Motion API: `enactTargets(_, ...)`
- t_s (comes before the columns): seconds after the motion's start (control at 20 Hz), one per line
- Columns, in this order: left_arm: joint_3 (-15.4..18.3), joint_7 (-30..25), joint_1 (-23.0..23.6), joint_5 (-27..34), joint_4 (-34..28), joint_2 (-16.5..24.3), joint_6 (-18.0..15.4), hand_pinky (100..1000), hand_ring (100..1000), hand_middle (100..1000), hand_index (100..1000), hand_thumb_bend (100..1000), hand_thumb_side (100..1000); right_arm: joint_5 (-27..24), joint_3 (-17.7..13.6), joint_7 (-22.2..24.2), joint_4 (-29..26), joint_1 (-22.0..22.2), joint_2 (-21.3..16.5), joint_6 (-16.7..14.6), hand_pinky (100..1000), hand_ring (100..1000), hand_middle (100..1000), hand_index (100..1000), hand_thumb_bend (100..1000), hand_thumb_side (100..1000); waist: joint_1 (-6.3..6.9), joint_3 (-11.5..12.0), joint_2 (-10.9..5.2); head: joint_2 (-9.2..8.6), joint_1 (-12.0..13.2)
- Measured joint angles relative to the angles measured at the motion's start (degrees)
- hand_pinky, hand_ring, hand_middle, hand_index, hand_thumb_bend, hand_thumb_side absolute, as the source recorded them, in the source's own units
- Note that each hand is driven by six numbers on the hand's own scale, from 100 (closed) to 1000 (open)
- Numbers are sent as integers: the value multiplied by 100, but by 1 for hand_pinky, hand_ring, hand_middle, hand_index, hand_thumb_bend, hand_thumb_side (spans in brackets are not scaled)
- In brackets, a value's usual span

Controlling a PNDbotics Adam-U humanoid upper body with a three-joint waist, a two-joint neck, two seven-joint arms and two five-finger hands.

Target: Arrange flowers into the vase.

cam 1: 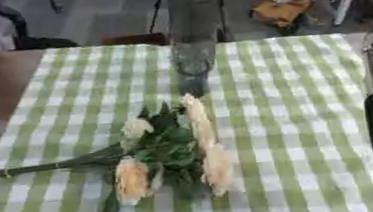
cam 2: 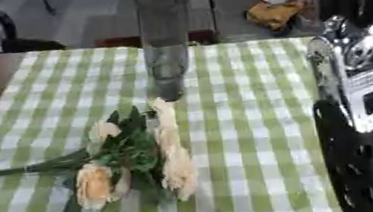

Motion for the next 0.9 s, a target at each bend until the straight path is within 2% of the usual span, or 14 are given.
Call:
enactTargets(0.1,3,0,4,-38,0,3,28,605,854,868,937,100,790,0,-4,1,0,0,0,-1,653,744,753,806,100,1000,-1,-2,6,0,0)
enactTargets(0.2,52,3,2,-235,0,82,176,599,842,864,936,100,674,0,-5,1,0,0,0,-1,653,744,753,806,100,1000,-1,-3,6,0,-1)
enactTargets(0.3,122,-25,-39,-695,0,296,504,602,839,860,932,100,565,0,-5,1,0,3,-2,-1,652,743,751,805,100,1000,0,-3,5,2,-1)
enactTargets(0.45,136,-261,-202,-1656,0,718,1177,619,840,858,928,100,462,0,-5,1,0,35,-4,7,652,743,751,805,100,1000,11,-11,-8,7,-1)
enactTargets(0.55,67,-601,-316,-2250,0,1017,1606,632,846,866,934,100,428,0,-4,0,0,46,-7,12,652,743,751,804,100,1000,31,-30,-24,12,-2)
enactTargets(0.7,-172,-1380,-471,-2898,0,1448,2105,685,875,901,969,100,429,0,1,14,0,47,-10,27,652,742,750,804,100,1000,41,-40,-36,22,-7)
enactTargets(0.9,-558,-2706,-722,-3406,0,1929,2417,762,917,944,1000,100,438,-2,31,28,0,49,-13,41,653,741,750,805,100,1000,53,-68,-62,58,5)
